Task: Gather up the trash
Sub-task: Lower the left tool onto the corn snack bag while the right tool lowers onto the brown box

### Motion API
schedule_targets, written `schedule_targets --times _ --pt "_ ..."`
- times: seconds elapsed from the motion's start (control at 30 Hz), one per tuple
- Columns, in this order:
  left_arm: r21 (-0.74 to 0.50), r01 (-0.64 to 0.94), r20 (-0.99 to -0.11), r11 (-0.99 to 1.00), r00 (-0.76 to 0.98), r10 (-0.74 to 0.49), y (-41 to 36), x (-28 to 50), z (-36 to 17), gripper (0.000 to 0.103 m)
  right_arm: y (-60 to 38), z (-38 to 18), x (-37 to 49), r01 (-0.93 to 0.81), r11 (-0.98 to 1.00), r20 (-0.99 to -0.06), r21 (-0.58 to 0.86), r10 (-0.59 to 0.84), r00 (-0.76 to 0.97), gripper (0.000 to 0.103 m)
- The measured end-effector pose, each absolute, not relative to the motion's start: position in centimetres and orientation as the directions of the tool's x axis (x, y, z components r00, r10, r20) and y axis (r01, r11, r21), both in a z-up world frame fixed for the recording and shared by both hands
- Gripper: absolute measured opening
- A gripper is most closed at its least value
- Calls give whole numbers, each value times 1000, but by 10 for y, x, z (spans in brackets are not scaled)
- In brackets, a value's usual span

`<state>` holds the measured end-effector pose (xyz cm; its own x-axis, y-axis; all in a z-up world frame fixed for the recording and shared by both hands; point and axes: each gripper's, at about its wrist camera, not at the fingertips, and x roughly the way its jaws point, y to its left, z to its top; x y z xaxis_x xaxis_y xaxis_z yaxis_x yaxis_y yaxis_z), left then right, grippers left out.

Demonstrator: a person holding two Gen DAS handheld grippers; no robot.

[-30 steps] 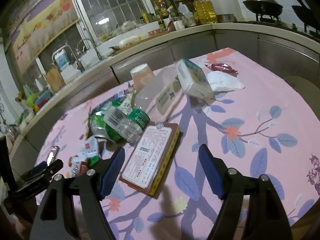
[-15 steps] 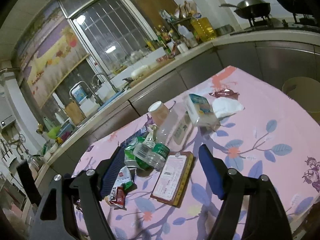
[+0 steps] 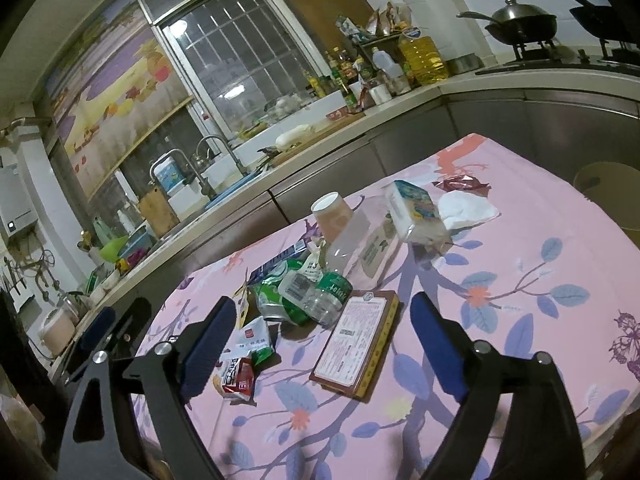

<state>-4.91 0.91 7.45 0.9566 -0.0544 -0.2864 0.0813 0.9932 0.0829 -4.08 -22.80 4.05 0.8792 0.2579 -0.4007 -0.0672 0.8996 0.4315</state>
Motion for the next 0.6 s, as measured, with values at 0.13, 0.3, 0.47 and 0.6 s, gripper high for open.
schedule_targets --times 0.13,0.3,0.47,0.6 --pt "75 72 -295 995 954 -47 13 -48 72 89 -227 40 -42 -63 900 -401 431 253 880 90" --pt "66 66 -307 996 951 -42 15 -45 69 89 -227 37 -42 -52 901 -407 431 246 880 90" --pt "69 64 -310 996 950 -40 15 -45 67 92 -226 37 -42 -54 902 -406 429 246 880 91" --pt "68 64 -312 996 949 -40 15 -45 67 92 -225 37 -41 -56 901 -407 430 248 879 91"
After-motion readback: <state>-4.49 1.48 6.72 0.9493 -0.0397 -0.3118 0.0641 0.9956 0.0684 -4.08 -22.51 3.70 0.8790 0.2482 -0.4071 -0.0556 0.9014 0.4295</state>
